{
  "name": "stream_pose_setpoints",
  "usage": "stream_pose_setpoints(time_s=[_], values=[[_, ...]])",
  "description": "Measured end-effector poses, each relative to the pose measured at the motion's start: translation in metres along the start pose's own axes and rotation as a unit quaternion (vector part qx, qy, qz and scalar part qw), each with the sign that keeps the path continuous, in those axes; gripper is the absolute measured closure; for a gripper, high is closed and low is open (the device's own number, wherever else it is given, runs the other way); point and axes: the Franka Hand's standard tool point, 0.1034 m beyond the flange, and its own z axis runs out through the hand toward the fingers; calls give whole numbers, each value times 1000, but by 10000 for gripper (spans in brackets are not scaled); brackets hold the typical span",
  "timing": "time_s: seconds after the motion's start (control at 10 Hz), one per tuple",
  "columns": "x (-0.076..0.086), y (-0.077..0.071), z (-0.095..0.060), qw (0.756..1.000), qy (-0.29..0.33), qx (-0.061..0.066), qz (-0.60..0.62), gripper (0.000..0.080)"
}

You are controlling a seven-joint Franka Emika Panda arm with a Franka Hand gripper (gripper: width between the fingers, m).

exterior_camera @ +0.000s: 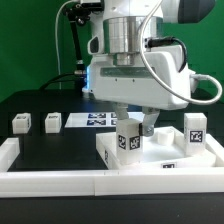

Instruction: Assemble square table

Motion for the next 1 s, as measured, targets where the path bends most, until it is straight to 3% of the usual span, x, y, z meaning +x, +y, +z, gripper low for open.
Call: stream_pose_setpoints(time_s=[0.1,0.2,0.3,0.7,1.0], values=[[-1,-1,0,999,0,0,-42,211],[-3,-1,0,994,0,-1,-110,211],[-4,-2,0,986,-2,-1,-166,161],[-5,-1,-1,925,-12,-3,-381,151],[-2,2,-1,878,-18,-4,-477,151]])
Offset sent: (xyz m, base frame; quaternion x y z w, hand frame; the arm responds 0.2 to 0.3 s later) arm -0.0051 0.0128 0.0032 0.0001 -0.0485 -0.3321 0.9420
